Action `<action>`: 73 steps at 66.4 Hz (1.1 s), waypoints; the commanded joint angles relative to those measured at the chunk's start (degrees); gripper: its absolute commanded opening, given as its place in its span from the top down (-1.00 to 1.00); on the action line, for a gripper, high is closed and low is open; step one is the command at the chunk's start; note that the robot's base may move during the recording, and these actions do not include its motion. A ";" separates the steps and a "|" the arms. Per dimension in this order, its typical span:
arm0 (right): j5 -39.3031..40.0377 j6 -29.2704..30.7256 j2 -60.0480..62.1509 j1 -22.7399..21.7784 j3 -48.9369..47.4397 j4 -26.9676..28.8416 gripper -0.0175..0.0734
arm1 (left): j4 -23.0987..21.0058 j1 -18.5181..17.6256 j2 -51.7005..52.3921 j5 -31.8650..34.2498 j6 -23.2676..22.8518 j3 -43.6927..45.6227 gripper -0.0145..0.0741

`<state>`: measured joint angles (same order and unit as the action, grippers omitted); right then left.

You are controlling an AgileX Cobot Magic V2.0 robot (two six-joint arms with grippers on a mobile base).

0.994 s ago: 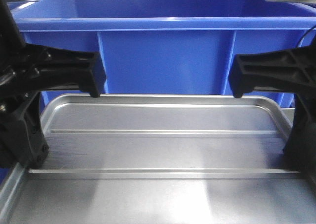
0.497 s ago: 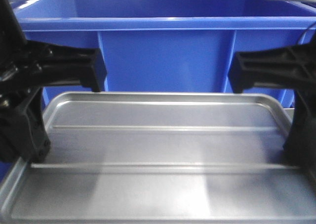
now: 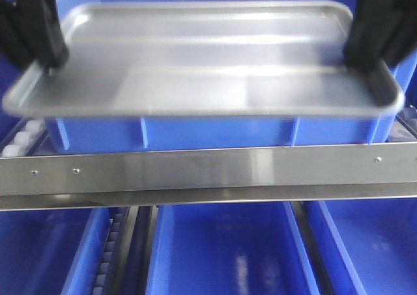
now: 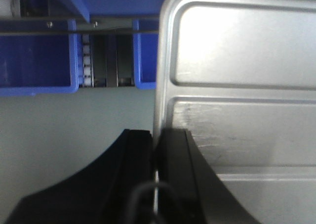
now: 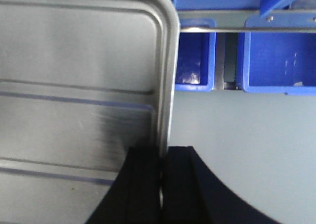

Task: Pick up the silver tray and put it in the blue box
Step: 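Raise the tray with both grippers and move it over the blue bin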

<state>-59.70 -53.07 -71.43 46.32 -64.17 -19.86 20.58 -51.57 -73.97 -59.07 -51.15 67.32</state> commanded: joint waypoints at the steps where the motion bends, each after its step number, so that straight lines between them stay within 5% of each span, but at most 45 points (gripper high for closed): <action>1: 5.73 6.01 -0.64 -2.16 -6.34 1.28 0.49 | -0.54 1.45 0.80 6.68 3.39 5.31 0.71; 11: 6.41 12.30 -5.14 -6.84 -15.12 3.60 0.49 | -1.25 5.47 -2.46 7.76 7.85 12.07 0.71; 21: 9.09 17.05 -10.30 -10.79 -22.78 5.93 0.49 | -6.61 9.96 -7.26 11.22 14.85 18.05 0.71; 40: 11.97 18.56 -21.77 -15.77 -37.52 6.23 0.49 | -14.03 18.35 -18.44 14.74 23.13 32.53 0.71; 54: 13.26 18.56 -28.04 -18.06 -43.48 6.49 0.49 | -14.83 20.99 -25.43 15.29 24.36 40.62 0.71; 73: 17.52 18.56 -31.32 -19.15 -43.54 6.49 0.49 | -14.62 20.86 -29.10 15.96 24.36 40.89 0.71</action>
<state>-54.16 -35.02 -105.65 25.77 -104.82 -18.15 12.53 -29.05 -105.56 -50.89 -26.77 105.70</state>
